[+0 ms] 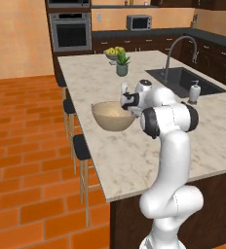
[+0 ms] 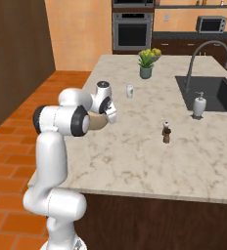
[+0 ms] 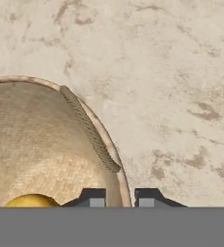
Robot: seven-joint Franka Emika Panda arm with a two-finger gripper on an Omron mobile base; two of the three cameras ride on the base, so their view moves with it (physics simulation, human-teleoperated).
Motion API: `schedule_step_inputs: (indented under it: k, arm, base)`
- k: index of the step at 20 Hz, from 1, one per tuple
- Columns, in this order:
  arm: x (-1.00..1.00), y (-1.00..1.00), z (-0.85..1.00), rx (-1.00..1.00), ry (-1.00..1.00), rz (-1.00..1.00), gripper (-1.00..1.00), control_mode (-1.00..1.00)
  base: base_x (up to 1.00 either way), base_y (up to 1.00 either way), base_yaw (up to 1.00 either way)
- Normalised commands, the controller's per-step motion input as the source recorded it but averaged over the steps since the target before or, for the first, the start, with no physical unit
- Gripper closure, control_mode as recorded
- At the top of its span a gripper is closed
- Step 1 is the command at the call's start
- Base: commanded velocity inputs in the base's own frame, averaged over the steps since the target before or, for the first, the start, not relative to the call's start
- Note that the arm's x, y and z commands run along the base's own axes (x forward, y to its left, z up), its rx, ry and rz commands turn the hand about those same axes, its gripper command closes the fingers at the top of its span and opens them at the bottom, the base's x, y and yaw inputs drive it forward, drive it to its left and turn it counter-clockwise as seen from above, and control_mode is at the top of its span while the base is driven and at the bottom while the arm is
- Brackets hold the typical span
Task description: Open the cabinet, pick up the bread from the cabinet and place it in the basket. Then move the basket to the dining counter.
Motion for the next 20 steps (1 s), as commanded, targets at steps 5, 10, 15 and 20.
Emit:
schedule_step_inputs:
  k: [5,10,15,20]
  arm:
    - [0.01,0.03,0.0,0.0,0.0,0.0,-1.0,-1.0]
    - [-0.01,0.0,0.0,0.0,0.0,0.0,-1.0,-1.0]
    - [-0.19,-0.01,0.36,0.0,0.0,0.0,-1.0,-1.0]
    - [-0.77,0.0,0.41,0.0,0.0,0.0,-1.0,-1.0]
  base:
    - [0.0,0.0,0.0]
    - [0.0,0.0,0.0]
    - [0.0,0.0,0.0]
    - [0.0,0.0,0.0]
